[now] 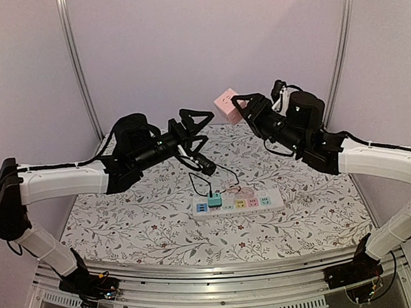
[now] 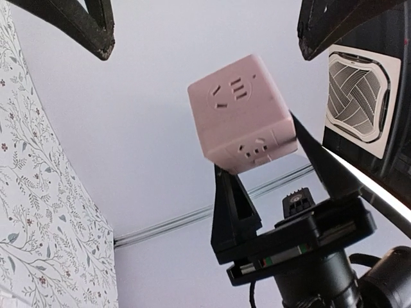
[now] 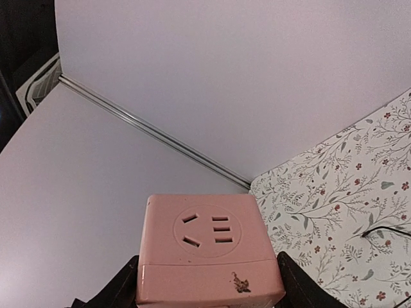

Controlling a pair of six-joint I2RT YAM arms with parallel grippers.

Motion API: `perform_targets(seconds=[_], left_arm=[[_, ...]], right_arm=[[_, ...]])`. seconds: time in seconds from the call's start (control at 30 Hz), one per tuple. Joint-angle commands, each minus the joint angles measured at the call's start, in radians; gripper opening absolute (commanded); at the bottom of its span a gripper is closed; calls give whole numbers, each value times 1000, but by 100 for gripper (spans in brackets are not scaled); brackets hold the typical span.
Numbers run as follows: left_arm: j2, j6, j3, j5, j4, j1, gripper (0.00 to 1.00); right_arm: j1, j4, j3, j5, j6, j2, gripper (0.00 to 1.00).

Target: Insert the plug

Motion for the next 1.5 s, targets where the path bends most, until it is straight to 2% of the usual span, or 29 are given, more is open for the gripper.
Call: perform_targets(seconds=[0.0,0.1,0.17,0.23,0.33,0.57,0.77,0.97,1.17,1.27,1.47], left_arm=[[-98,-99,-59,-51,-56,-24,99],[-160,-260,-45,-99,-206,-51,99],[-186,-386,-5,-104,-355,-65,99],[-191,-449,12,-99,-450,-80,99],[-181,-456,9,-103,-463,-115,100],[-143,-610,50,-96,-478,-209,100],[-98,-691,78,-119,-379,-217,99],[-84,-786,96,-130,-466,-234,99],[-77,-812,103,-131,-450,-236,99],[-75,-828,104,-126,-438,-237,92],[-72,-858,104,-127,-380,-239,67]], right_arm=[[-58,-442,85,-142,-304,-111,0],[-56,-850,202,-167,-555,-125,0],[-56,-996,261,-182,-619,-116,0],[-56,-1051,289,-198,-636,-113,0],[-34,-1043,288,-245,-613,-126,0],[49,-1034,317,-189,-587,-117,0],[99,-1015,328,-196,-557,-99,0],[123,-957,318,-180,-529,-103,0],[137,-929,320,-196,-523,-97,0],[138,-925,320,-200,-522,-90,0],[138,-919,335,-225,-524,-66,0]])
